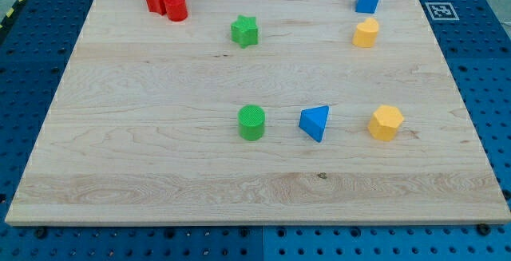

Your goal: Separate the red star from the red circle

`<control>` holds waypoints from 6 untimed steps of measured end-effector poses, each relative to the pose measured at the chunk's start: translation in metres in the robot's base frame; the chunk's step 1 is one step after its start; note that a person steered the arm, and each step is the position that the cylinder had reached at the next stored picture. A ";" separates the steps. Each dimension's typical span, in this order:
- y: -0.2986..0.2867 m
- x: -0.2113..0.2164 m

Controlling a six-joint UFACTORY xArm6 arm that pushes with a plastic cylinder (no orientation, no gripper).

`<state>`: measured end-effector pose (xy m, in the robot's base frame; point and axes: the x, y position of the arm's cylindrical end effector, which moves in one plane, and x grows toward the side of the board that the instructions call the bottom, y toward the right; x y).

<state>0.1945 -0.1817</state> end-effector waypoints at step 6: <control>0.030 0.147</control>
<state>0.3413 -0.1518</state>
